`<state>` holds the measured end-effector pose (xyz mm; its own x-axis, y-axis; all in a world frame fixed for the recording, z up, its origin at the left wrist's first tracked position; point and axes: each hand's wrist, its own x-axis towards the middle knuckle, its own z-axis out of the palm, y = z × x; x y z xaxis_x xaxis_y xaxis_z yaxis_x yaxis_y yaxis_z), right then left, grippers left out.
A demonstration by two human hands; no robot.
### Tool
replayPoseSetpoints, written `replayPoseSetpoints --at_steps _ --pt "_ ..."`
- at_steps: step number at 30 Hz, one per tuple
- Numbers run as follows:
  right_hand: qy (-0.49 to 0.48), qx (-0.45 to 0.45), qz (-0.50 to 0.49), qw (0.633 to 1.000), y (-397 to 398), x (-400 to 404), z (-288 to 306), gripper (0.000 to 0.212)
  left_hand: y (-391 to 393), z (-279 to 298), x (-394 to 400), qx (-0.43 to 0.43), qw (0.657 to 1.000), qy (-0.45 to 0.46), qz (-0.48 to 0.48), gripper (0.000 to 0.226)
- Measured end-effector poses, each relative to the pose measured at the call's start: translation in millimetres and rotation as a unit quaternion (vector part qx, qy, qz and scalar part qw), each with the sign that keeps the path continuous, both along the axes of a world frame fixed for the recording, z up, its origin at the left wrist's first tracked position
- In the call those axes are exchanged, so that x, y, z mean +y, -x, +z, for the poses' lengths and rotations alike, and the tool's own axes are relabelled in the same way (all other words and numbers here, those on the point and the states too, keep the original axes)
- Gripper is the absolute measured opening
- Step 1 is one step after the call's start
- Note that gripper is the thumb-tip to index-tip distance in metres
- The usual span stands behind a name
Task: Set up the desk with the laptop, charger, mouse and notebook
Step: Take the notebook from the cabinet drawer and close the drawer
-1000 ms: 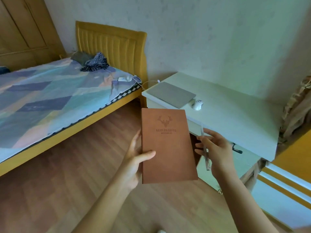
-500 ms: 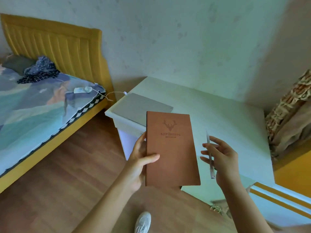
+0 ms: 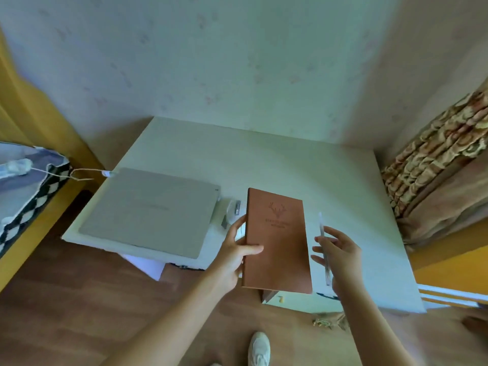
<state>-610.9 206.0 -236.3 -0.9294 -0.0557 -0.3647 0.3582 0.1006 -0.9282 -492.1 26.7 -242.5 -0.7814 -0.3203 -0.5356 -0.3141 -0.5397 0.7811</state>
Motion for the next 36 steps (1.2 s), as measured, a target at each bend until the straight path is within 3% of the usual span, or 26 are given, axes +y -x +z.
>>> replayPoseSetpoints --at_steps 6,11,20,28,30,36 --pt "-0.024 -0.081 -0.030 0.996 83 -12 -64 0.029 90 -53 -14 -0.049 0.999 -0.013 0.002 0.077" --pt "-0.049 -0.099 -0.051 0.993 124 -23 -99 0.030 128 -85 -23 -0.090 0.995 -0.011 0.036 0.083" --pt "-0.114 -0.101 -0.022 0.988 152 -40 -132 0.029 151 -108 -33 -0.122 0.989 0.047 0.070 0.065" --pt "-0.214 -0.033 0.019 0.976 149 -40 -139 0.022 161 -112 -23 -0.156 0.958 0.229 0.074 0.058" --pt "-0.228 -0.034 0.024 0.973 147 -39 -136 0.028 161 -115 -21 -0.151 0.947 0.278 0.054 0.051" --pt "-0.224 -0.056 0.044 0.972 143 -32 -140 0.036 155 -124 -25 -0.150 0.936 0.319 0.005 0.048"
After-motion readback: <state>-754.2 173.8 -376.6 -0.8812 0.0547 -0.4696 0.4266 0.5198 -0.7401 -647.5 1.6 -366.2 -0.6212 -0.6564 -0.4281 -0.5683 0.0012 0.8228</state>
